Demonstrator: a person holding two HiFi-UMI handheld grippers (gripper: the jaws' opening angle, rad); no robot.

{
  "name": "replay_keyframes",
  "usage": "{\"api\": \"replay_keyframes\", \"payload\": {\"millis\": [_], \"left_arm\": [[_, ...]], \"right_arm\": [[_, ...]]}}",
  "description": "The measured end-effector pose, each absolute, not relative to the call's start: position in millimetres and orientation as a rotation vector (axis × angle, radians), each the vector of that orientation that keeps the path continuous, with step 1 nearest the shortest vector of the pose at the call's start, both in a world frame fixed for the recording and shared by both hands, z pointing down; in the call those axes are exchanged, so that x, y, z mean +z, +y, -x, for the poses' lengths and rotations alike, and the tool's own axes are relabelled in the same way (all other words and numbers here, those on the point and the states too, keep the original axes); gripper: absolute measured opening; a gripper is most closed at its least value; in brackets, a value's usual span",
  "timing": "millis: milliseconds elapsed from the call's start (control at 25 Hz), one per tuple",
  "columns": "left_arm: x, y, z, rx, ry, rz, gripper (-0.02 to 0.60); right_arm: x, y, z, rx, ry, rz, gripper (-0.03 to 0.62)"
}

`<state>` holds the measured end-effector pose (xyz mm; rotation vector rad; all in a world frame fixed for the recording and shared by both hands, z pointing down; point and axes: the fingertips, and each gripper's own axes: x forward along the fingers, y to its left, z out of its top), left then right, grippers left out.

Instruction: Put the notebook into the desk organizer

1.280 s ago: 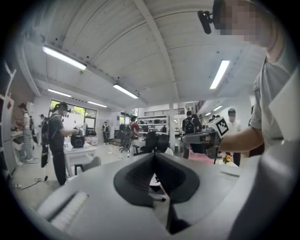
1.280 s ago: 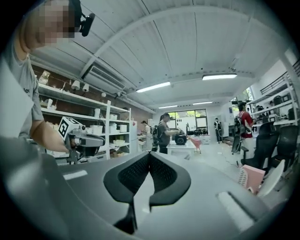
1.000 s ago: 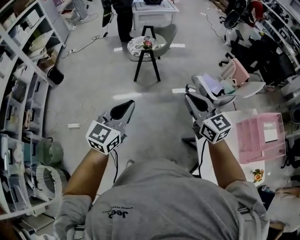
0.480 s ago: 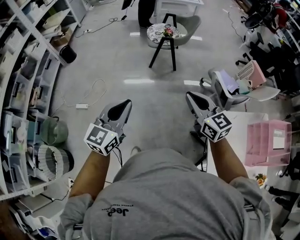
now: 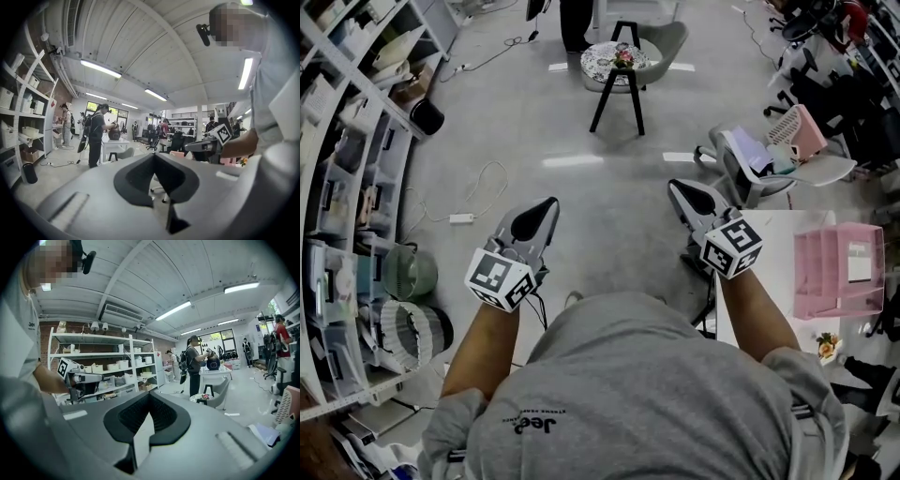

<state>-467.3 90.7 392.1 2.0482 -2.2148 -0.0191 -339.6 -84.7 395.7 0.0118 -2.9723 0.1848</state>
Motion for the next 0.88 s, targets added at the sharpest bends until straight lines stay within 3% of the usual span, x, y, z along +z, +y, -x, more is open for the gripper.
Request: {"api": "replay_keyframes", "payload": {"millis": [880], "left_arm": [[389.7, 86.9, 458.8, -0.007, -2.195, -2.076, 0.058]], "right_arm": [[388.1, -88.0, 331.1, 0.162, -2.973, -0.022, 0.0]]}}
